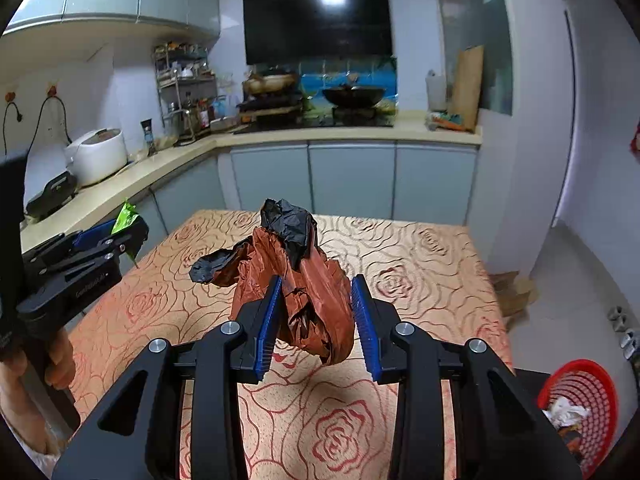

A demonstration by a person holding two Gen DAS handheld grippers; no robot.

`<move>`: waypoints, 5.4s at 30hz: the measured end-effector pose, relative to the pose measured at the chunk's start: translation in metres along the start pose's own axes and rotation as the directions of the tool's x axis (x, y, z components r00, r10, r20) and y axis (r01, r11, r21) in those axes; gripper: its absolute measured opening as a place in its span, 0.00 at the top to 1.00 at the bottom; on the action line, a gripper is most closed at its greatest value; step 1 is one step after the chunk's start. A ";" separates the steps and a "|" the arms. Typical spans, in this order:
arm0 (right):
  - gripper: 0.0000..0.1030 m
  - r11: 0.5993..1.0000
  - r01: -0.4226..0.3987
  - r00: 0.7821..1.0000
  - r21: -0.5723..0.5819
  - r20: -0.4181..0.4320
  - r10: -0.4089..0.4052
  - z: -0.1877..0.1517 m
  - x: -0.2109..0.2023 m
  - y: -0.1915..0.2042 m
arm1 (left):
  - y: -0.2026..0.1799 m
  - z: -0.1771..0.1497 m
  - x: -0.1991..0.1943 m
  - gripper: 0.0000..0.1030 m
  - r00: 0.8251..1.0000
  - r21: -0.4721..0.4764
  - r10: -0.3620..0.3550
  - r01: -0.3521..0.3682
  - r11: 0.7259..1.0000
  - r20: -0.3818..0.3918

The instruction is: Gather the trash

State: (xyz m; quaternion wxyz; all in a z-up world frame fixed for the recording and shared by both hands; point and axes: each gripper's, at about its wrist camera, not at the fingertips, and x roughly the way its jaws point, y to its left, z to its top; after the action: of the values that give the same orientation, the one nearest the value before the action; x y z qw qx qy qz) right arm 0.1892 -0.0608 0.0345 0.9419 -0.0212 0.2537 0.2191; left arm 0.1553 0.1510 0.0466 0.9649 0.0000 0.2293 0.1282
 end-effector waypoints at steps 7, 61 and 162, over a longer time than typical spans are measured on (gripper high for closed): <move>0.67 0.999 0.030 0.999 0.029 0.033 -0.031 -0.004 -0.030 -0.013 | -0.027 0.000 -0.024 0.61 0.998 0.033 -0.044 0.043 0.999 0.034; 0.66 0.817 0.469 0.875 0.334 -0.055 -0.480 -0.088 -0.136 -0.214 | -0.294 -0.028 -0.036 0.61 0.846 0.224 -0.525 0.531 0.817 -0.094; 0.06 0.778 0.544 0.836 0.315 -0.123 -0.535 -0.144 -0.198 -0.081 | -0.169 -0.099 -0.144 0.09 0.916 0.193 -0.399 0.401 0.896 -0.049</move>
State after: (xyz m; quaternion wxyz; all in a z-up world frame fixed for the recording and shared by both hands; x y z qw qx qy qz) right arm 0.0028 -0.2355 -0.0005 0.9509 0.0659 0.2830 -0.1066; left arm 0.0296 -0.0535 0.0120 0.9648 0.0491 0.2398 -0.0963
